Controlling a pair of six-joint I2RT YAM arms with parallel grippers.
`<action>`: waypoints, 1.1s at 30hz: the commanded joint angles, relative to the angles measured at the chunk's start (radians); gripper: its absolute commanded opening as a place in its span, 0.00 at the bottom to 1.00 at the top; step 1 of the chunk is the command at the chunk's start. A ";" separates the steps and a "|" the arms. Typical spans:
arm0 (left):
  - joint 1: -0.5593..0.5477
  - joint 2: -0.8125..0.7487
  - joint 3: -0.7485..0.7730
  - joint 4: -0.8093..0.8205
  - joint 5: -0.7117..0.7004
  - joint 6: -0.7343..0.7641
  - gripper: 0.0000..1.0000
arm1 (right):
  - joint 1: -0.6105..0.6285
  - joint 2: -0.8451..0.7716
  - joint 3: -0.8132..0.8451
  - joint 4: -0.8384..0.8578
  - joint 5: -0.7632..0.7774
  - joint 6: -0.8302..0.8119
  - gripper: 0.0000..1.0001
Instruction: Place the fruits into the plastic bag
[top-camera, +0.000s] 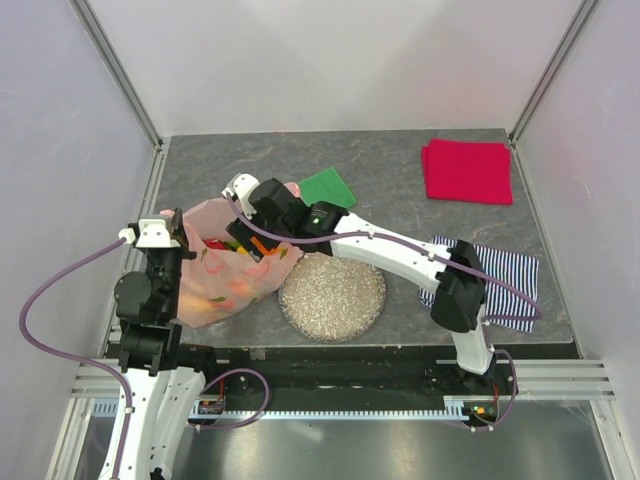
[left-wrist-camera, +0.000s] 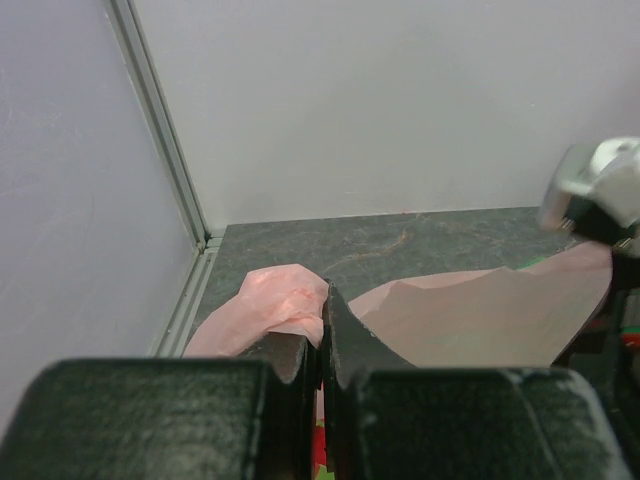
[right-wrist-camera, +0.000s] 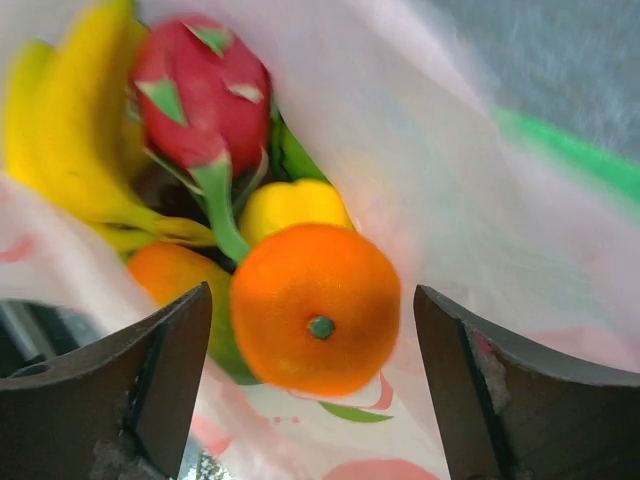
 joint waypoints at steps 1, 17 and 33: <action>0.000 0.000 0.001 0.061 -0.005 -0.012 0.01 | 0.002 -0.124 0.034 0.070 -0.098 -0.041 0.91; 0.000 -0.003 0.000 0.063 -0.004 -0.015 0.02 | -0.030 -0.480 -0.229 0.149 0.169 0.034 0.90; 0.000 0.015 0.001 0.064 0.008 -0.019 0.02 | -0.167 -0.372 -0.274 0.205 -0.087 0.060 0.54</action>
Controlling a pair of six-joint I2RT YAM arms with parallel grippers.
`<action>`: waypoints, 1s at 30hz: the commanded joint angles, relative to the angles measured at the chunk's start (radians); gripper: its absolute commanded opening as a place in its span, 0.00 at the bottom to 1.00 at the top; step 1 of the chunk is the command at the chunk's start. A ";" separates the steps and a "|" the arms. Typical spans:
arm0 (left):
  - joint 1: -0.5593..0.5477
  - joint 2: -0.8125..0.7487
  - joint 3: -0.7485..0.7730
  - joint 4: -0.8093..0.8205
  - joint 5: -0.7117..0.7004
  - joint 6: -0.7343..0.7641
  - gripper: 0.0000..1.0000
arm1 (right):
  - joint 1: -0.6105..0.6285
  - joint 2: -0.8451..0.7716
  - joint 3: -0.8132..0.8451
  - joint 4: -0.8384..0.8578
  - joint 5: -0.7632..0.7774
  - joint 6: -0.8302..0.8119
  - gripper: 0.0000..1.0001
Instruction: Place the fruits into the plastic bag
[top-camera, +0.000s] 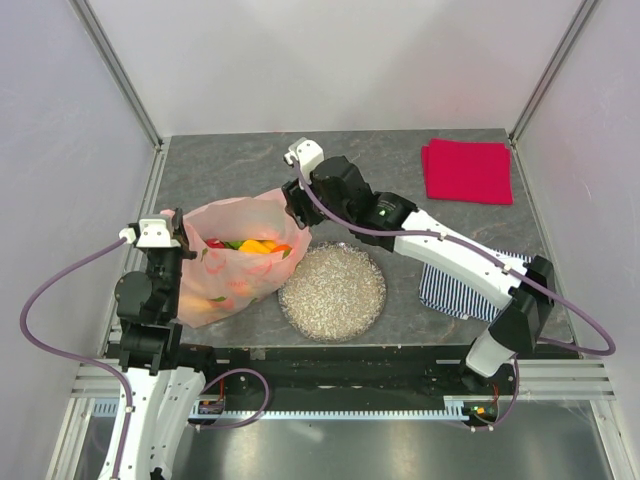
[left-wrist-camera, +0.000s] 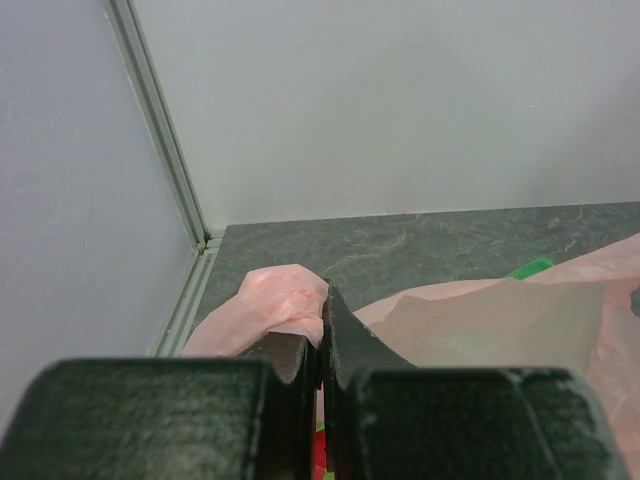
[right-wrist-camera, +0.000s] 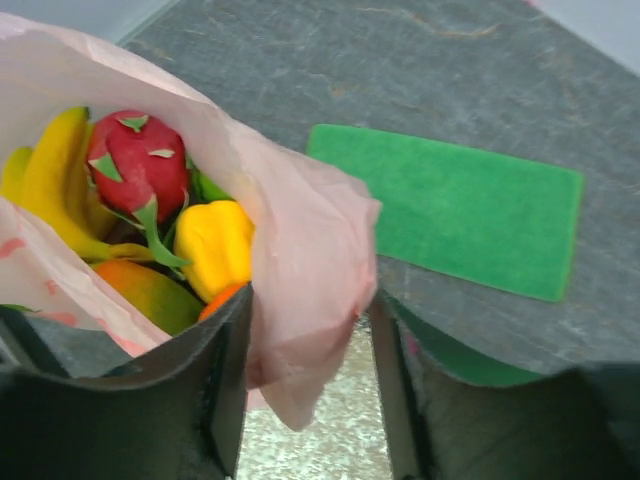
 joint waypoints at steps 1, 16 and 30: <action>0.000 0.025 0.009 0.056 0.014 -0.026 0.01 | -0.026 0.017 0.030 0.057 -0.115 0.018 0.42; 0.001 0.206 0.310 0.117 -0.121 0.030 0.02 | -0.038 0.244 0.679 -0.062 -0.143 -0.084 0.00; 0.001 0.126 0.175 0.016 -0.037 -0.072 0.01 | -0.046 0.246 0.510 -0.052 -0.137 -0.063 0.00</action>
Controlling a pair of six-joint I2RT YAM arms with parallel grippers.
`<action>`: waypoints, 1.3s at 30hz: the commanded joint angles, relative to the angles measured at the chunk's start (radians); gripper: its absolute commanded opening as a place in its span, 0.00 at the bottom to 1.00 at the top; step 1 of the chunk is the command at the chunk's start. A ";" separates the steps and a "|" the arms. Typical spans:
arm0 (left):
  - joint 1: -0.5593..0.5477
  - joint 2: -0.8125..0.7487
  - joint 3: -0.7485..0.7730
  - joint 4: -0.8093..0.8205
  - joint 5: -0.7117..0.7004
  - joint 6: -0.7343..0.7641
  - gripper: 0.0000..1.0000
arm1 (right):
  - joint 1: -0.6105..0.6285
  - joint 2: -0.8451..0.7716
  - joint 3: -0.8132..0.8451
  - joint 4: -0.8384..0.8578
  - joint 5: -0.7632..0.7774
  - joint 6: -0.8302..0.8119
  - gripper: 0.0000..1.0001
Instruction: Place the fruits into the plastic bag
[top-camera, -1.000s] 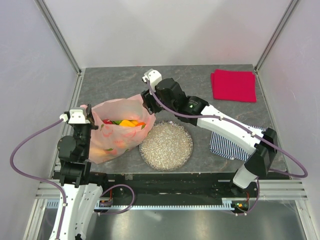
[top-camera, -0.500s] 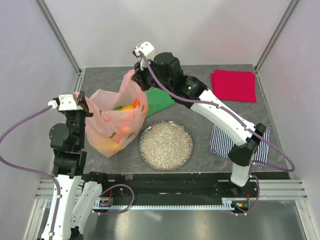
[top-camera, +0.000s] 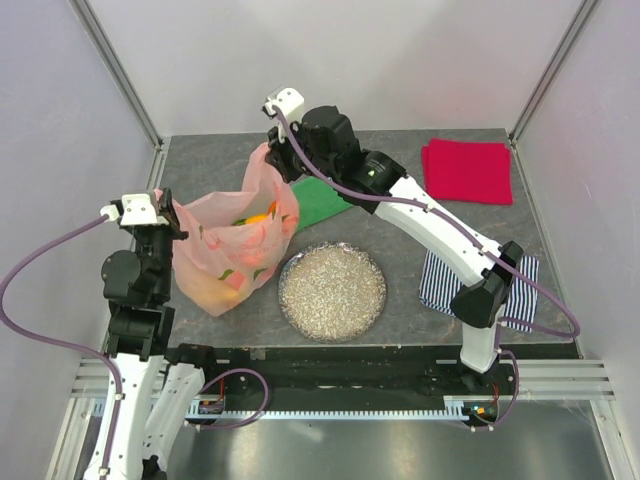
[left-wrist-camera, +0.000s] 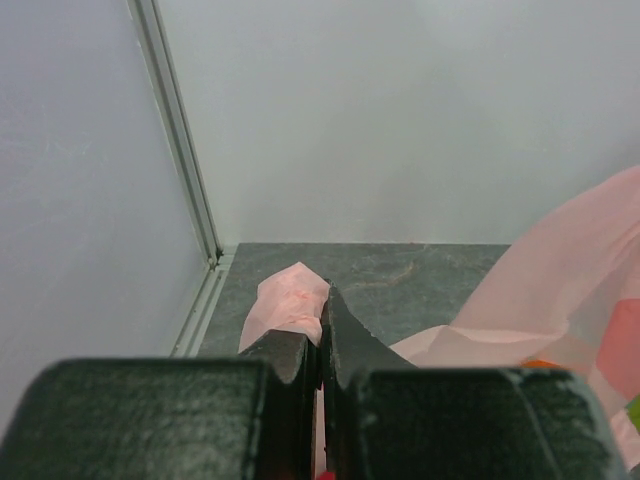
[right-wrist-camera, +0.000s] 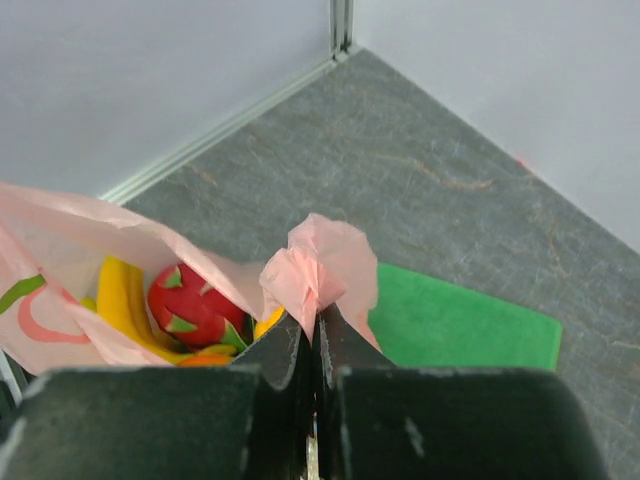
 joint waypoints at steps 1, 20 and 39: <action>0.001 -0.041 -0.034 0.039 0.023 -0.048 0.02 | -0.001 -0.008 -0.037 0.047 -0.001 0.007 0.00; 0.001 -0.190 0.041 -0.137 0.053 -0.086 0.98 | -0.030 -0.331 -0.379 0.128 0.070 0.044 0.98; 0.001 -0.361 0.101 -0.358 -0.139 -0.160 0.99 | -0.395 -0.871 -1.034 0.162 0.329 0.234 0.98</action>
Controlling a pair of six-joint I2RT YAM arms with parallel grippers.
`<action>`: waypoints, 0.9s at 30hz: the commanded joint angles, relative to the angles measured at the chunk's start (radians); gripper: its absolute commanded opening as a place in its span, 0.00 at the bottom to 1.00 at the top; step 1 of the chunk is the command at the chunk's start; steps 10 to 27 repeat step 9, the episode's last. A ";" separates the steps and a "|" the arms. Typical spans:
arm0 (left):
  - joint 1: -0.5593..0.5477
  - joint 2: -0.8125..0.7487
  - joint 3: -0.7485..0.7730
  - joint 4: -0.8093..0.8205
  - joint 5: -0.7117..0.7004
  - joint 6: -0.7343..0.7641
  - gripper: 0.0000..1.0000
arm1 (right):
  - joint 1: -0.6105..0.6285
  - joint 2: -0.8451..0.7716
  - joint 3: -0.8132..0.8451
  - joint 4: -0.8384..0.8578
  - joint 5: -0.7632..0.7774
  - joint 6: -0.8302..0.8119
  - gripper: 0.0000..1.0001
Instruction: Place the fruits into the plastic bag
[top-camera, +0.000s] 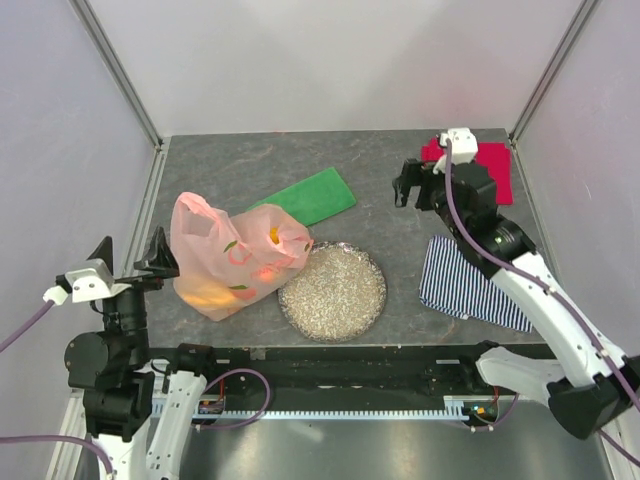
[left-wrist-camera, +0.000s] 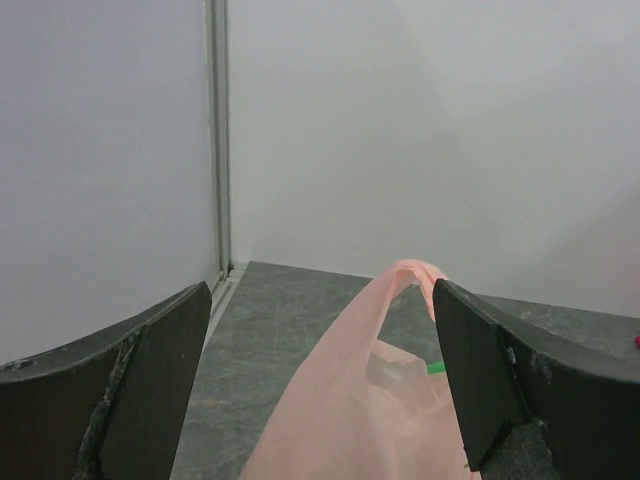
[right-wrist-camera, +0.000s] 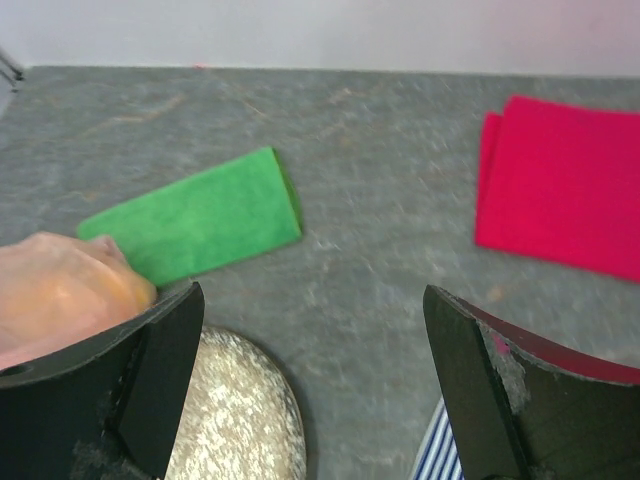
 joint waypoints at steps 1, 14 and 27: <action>0.001 -0.020 0.017 -0.064 -0.061 -0.061 0.99 | -0.007 -0.127 -0.112 0.016 0.122 0.044 0.98; 0.001 -0.018 0.005 -0.082 -0.048 -0.072 0.99 | -0.007 -0.211 -0.186 0.015 0.165 0.044 0.98; 0.001 -0.018 0.005 -0.082 -0.048 -0.072 0.99 | -0.007 -0.211 -0.186 0.015 0.165 0.044 0.98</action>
